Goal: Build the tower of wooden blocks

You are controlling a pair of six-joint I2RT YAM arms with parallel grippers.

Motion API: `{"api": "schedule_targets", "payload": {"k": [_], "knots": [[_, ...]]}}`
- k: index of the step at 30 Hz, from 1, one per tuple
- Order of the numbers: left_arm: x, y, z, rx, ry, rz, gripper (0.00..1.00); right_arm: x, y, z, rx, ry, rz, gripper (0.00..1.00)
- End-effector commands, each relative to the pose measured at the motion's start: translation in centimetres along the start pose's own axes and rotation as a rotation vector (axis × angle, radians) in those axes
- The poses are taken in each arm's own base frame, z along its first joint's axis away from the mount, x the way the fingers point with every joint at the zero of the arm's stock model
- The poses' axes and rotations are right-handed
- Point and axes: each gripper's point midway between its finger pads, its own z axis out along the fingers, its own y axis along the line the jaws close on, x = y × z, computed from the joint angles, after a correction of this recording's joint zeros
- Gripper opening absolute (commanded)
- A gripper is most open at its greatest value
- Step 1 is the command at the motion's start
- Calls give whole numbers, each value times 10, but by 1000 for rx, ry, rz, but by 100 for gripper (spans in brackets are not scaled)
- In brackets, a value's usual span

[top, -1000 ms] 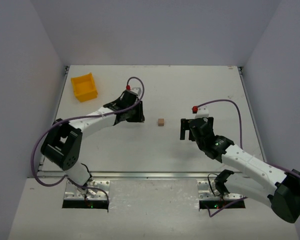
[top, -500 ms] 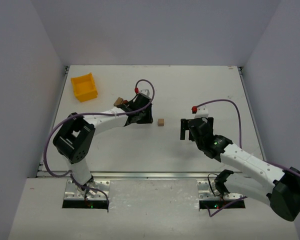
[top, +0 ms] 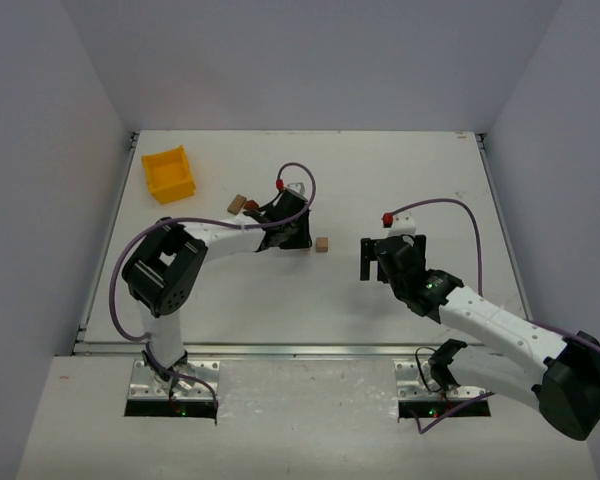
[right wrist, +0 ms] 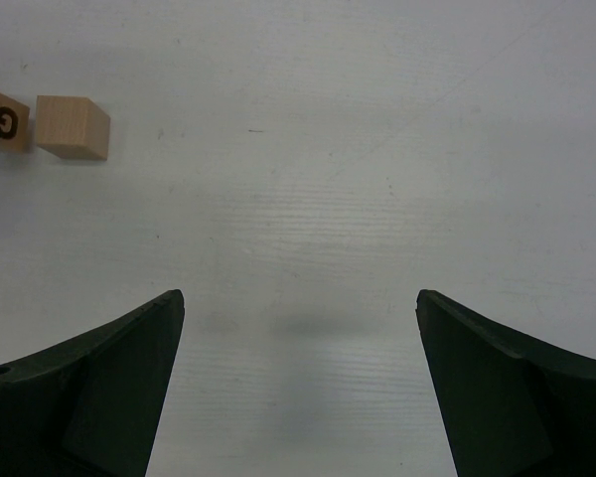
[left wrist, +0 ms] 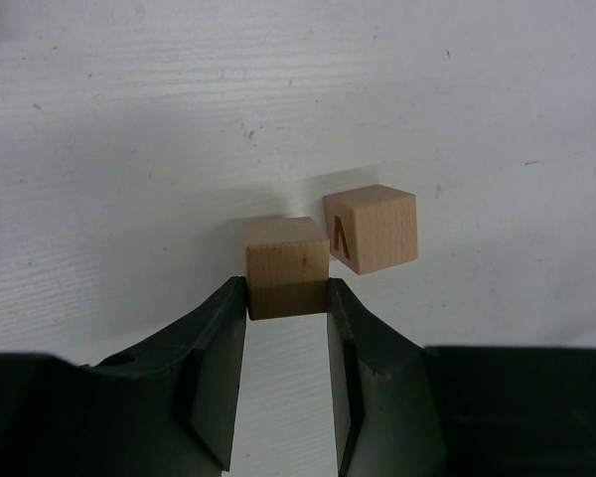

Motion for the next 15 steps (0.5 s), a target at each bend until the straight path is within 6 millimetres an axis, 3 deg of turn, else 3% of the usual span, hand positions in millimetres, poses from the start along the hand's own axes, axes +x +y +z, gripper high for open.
{"api": "schedule_targets", "payload": {"k": [1, 15], "knots": [[-16, -27, 3, 80, -41, -5, 0, -16, 1, 0, 12, -45, 38, 99], [-13, -34, 8, 94, -32, 2, 0, -14, 1, 5, 24, -27, 21, 99]]}}
